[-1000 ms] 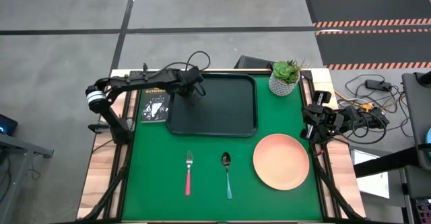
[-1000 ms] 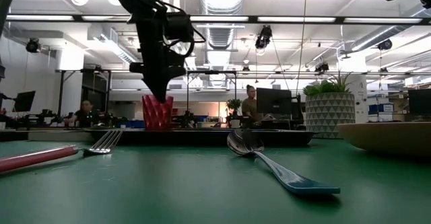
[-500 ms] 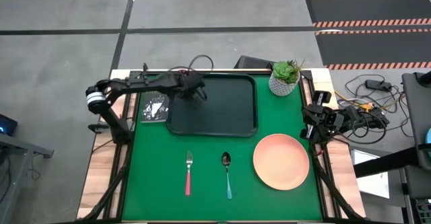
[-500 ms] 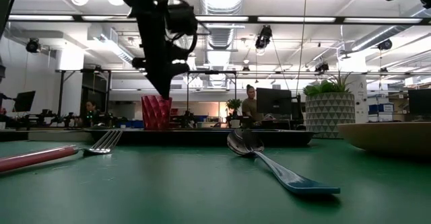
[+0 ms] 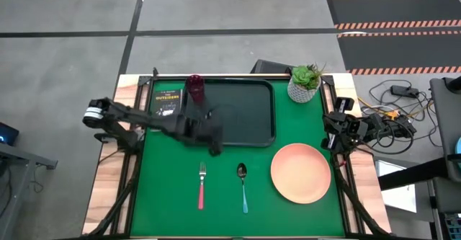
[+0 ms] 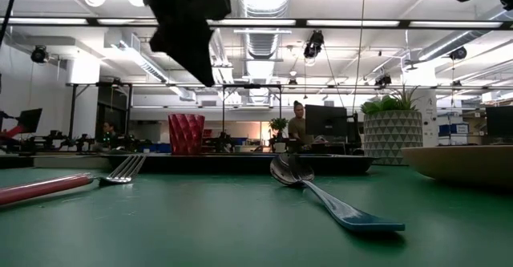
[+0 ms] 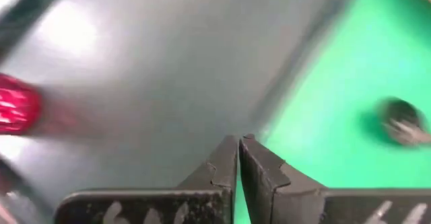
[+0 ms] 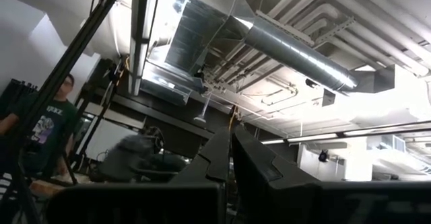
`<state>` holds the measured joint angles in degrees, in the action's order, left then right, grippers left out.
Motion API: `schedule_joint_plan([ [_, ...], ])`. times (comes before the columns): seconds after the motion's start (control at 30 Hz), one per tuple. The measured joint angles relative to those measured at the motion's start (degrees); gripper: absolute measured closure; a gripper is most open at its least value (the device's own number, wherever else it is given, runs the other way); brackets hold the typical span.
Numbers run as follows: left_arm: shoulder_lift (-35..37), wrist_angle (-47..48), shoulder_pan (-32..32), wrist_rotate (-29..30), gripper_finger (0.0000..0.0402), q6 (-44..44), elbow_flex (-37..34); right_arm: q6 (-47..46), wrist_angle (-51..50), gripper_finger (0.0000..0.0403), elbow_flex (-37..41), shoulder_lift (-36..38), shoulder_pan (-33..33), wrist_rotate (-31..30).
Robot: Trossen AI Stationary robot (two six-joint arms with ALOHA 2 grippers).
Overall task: Pick and place plate/cup/fork/spoon on tray
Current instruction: Put the pink fork at the bottom of the red cup on the black tray
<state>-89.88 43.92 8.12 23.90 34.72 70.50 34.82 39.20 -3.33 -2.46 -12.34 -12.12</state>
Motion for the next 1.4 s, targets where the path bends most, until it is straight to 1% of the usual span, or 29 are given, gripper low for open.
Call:
schedule_joint_plan([
  [0.17,-0.84,0.07,8.60,-0.33,0.0402,11.10,-0.13,-0.34,0.01,0.0394,0.00,0.00,-0.01,0.02],
  [0.27,-0.82,-0.15,12.59,-0.28,0.0402,18.59,-0.53,-0.34,0.02,0.0394,0.00,0.00,-0.02,0.02],
  [0.47,-0.82,-0.59,18.65,-0.22,0.0401,34.64,-3.15,-0.32,0.02,0.0394,0.00,0.01,-0.01,0.02],
  [0.57,-0.82,-3.89,20.99,-0.20,0.0401,41.30,-5.75,-0.32,0.02,0.0394,0.00,0.00,-0.02,0.02],
  [0.7,-0.84,-9.27,22.52,-0.68,0.0401,43.49,-9.18,0.56,0.04,0.0394,0.00,0.00,-0.01,0.02],
  [0.83,-0.82,-9.83,22.89,-2.65,0.0401,48.25,-10.58,1.12,0.28,0.0394,0.00,0.00,-0.02,0.02],
  [1.1,-0.87,-9.47,24.29,-3.04,0.0401,56.46,-12.98,1.55,1.21,0.0394,0.00,0.00,0.00,0.04],
  [1.4,-1.26,-9.60,24.94,-1.75,0.0401,56.68,-12.79,2.75,1.90,0.0394,0.00,0.02,-0.02,0.06],
])
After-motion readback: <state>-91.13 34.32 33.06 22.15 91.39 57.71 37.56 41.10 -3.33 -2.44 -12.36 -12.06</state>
